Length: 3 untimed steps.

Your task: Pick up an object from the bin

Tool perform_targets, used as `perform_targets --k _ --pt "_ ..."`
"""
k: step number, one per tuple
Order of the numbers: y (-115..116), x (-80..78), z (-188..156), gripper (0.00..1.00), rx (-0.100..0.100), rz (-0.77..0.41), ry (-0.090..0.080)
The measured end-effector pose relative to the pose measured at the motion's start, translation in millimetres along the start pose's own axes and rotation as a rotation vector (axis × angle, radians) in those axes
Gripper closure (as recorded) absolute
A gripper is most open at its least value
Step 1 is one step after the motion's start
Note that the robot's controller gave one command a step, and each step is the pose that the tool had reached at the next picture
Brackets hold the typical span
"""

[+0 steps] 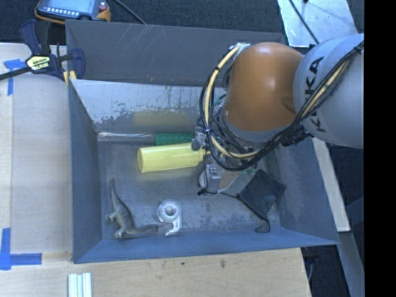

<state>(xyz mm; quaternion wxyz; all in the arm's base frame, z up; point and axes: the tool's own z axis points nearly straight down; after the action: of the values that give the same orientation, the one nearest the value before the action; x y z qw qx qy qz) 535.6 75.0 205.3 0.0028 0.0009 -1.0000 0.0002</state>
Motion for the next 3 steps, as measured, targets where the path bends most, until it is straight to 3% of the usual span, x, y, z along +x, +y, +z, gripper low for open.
perform_targets --k 1,2,3 --pt "-0.3 -1.7 -4.7 0.00 -0.001 0.002 -0.009" --pt "21.9 -52.5 69.4 0.00 -0.001 -0.088 -0.017" --pt "28.5 -68.7 84.1 0.00 0.000 -0.063 -0.004"
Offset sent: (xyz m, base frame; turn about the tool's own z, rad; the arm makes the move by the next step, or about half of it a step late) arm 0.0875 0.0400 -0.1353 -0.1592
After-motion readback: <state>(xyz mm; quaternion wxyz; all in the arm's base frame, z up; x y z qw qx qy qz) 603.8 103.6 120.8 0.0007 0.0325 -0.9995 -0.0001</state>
